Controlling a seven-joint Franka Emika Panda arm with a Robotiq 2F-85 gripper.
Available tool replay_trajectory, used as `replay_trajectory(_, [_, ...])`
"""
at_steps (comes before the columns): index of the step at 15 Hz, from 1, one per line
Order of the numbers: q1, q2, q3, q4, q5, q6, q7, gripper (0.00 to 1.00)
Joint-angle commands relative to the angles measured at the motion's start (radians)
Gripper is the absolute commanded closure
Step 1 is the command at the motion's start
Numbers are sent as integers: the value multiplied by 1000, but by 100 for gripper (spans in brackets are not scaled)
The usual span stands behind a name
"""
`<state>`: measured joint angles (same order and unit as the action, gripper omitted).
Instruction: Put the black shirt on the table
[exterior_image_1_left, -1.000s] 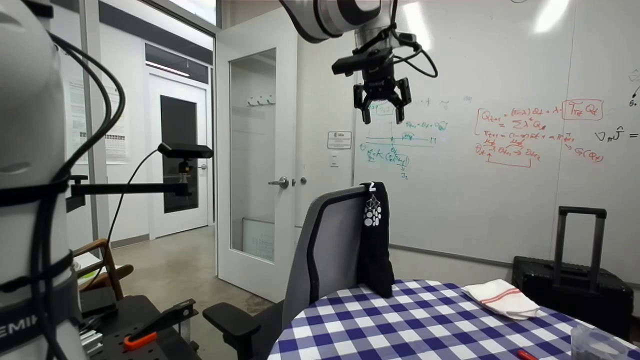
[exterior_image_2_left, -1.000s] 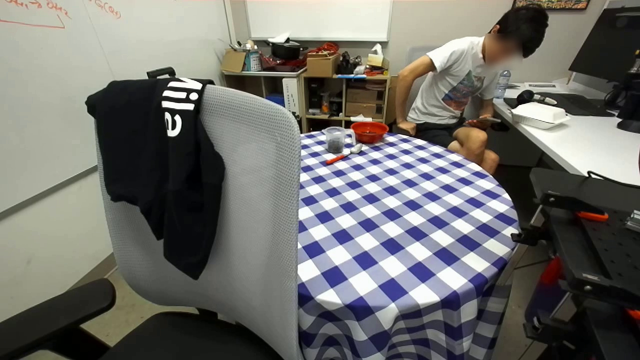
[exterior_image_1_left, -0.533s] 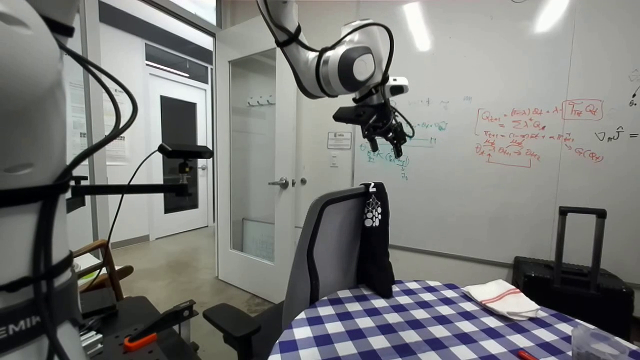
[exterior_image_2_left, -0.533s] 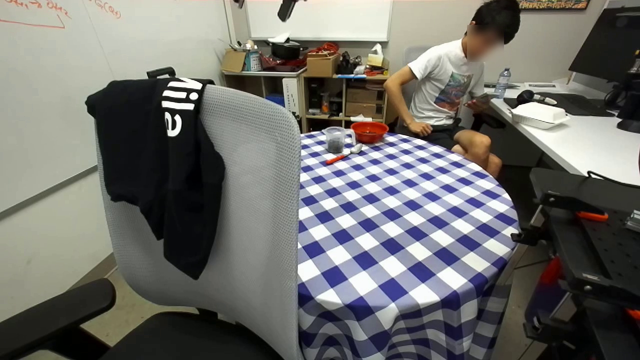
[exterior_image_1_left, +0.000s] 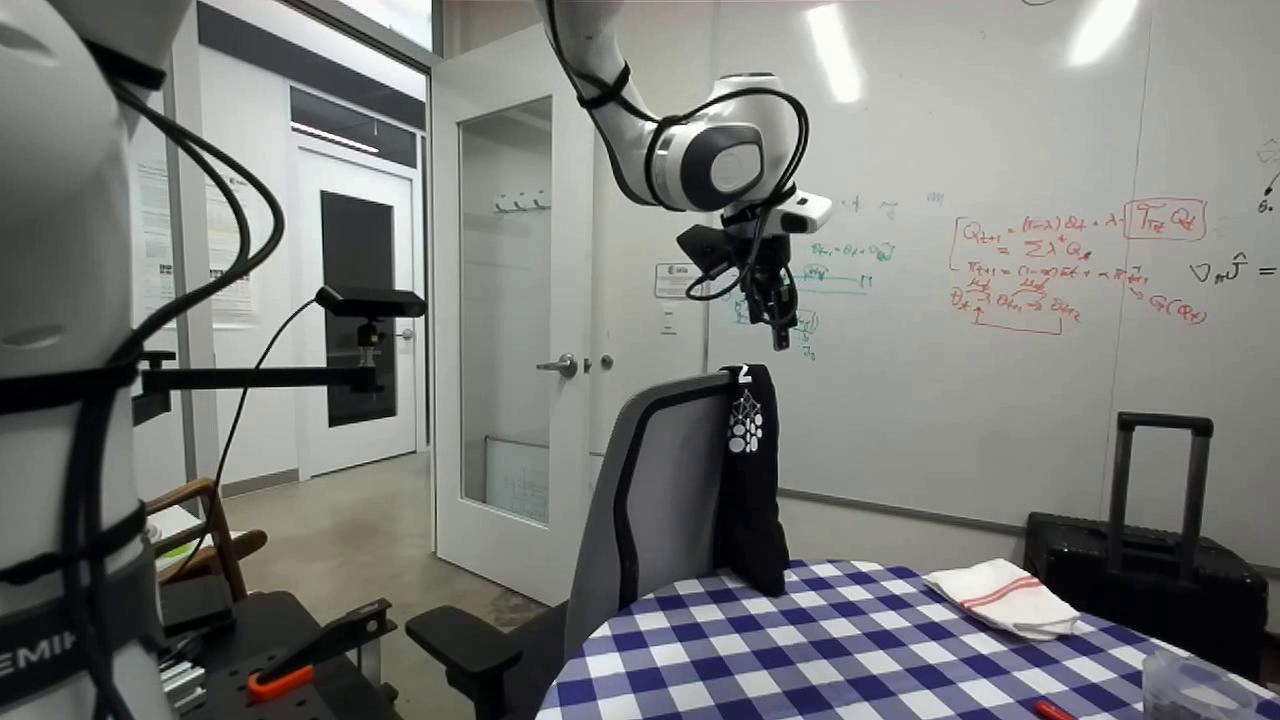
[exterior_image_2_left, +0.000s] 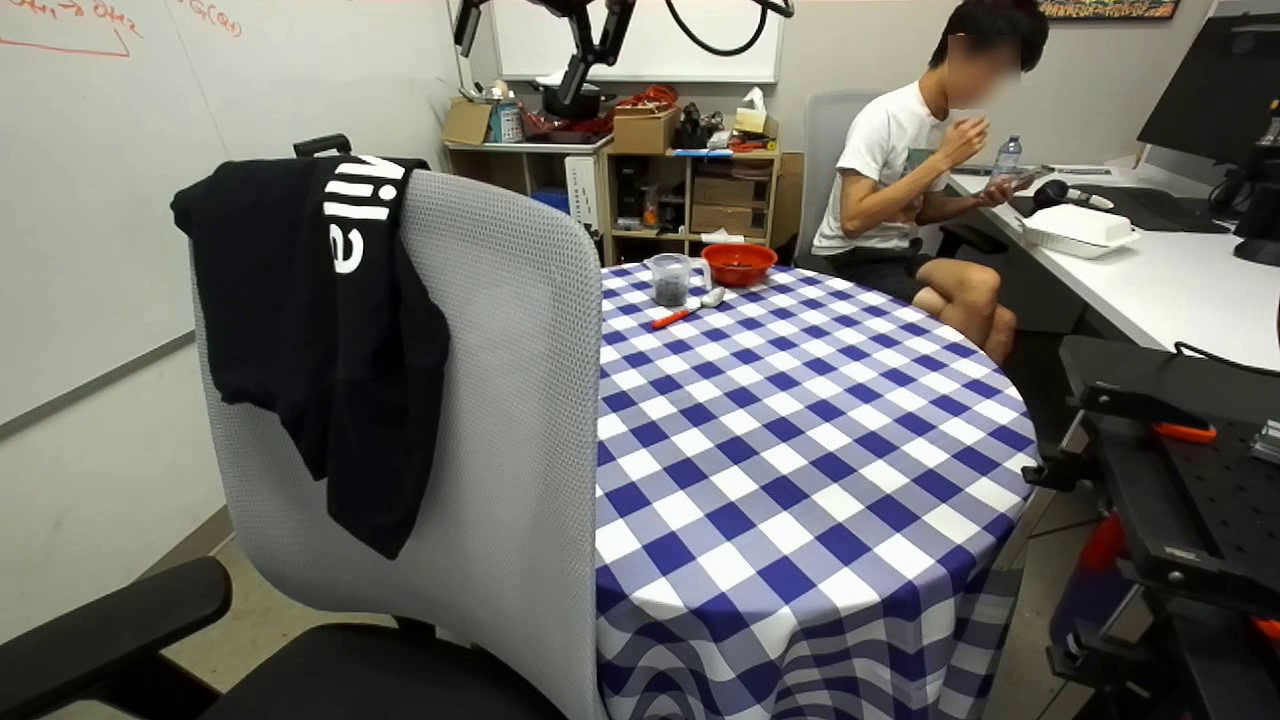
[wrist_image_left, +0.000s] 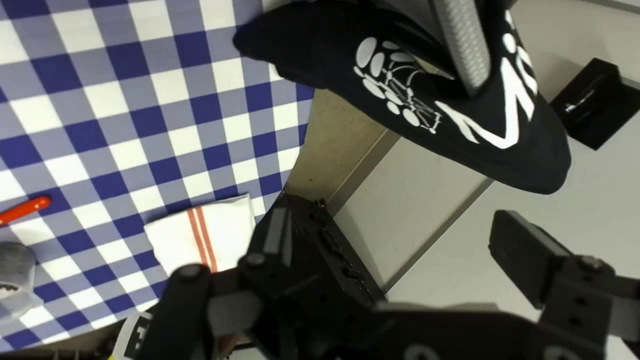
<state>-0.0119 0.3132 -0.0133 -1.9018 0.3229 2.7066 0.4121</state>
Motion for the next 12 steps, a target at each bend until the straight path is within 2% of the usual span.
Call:
replay_trajectory(1, [-37, 30, 50, 75, 179, -43, 13, 0])
replay_trajectory(5, [-50, 111, 88, 162, 342, -17, -9, 0])
replay_trajectory(12, [-29, 277, 93, 335, 340, -58, 10, 0])
